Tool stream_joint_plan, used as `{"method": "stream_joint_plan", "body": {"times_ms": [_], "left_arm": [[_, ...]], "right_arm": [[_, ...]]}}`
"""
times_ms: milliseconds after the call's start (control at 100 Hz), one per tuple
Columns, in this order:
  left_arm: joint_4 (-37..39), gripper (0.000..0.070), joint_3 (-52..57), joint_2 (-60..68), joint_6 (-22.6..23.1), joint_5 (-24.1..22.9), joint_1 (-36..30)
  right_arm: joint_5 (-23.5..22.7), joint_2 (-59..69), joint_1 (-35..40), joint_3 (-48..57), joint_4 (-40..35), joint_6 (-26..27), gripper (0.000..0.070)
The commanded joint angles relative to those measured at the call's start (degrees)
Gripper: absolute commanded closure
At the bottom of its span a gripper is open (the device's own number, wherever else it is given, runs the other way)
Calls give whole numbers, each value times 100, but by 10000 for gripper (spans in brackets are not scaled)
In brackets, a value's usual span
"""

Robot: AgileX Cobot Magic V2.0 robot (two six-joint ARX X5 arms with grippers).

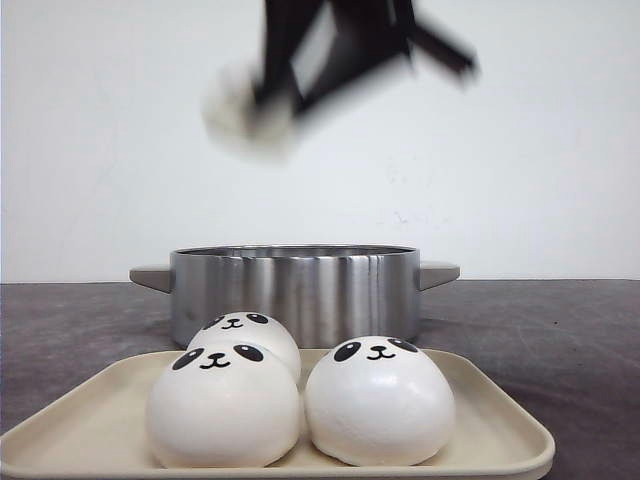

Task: Steam buns
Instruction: 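Lift the bun with the right gripper, lower into the pot, release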

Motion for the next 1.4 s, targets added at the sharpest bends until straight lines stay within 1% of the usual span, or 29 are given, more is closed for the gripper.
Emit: {"method": "stream_joint_plan", "body": {"times_ms": [0,70,110,170,300,370,440,570,770,890,1010,1030,1060,1160,1210,1270,1390], "left_arm": [[68,27,87,24,72,-31,-39],[103,27,87,24,70,-31,-59],[129,27,87,24,70,-31,-76],[153,27,87,26,72,-33,-103],[149,27,87,31,72,-33,-111],[146,27,87,31,72,-33,-111],[138,27,87,31,72,-33,-111],[120,27,87,31,70,-33,-111],[103,27,87,31,72,-33,-111],[105,27,87,37,72,-33,-111],[98,27,87,37,70,-31,-111],[101,27,87,37,72,-31,-111],[105,27,87,37,70,-31,-111],[70,27,87,37,70,-31,-111],[70,27,87,37,70,-31,-111],[76,27,87,37,72,-31,-111],[94,27,87,37,72,-31,-111]], "right_arm": [[426,44,50,437,63,-306,694],[800,72,-61,887,72,-586,694],[914,157,-199,1108,118,-772,694],[901,391,-501,1440,140,-1032,694],[721,1027,-1163,1860,153,-1316,694],[597,1449,-1462,1987,232,-1364,694],[511,1851,-1696,2013,479,-1390,694],[566,2577,-1971,2013,811,-1394,694],[599,3416,-2131,2013,1093,-1399,694],[599,3716,-2164,2013,1226,-1397,694],[603,3880,-2192,2011,1200,-1377,690],[599,3901,-2192,2011,1202,-1368,678],[597,3910,-2192,2011,1185,-1351,634],[599,3910,-2192,2011,1145,-1351,360],[601,3910,-2192,2011,1130,-1353,271],[601,3910,-2199,2011,1071,-1351,225],[599,3910,-2223,2013,1003,-1311,216]]}}
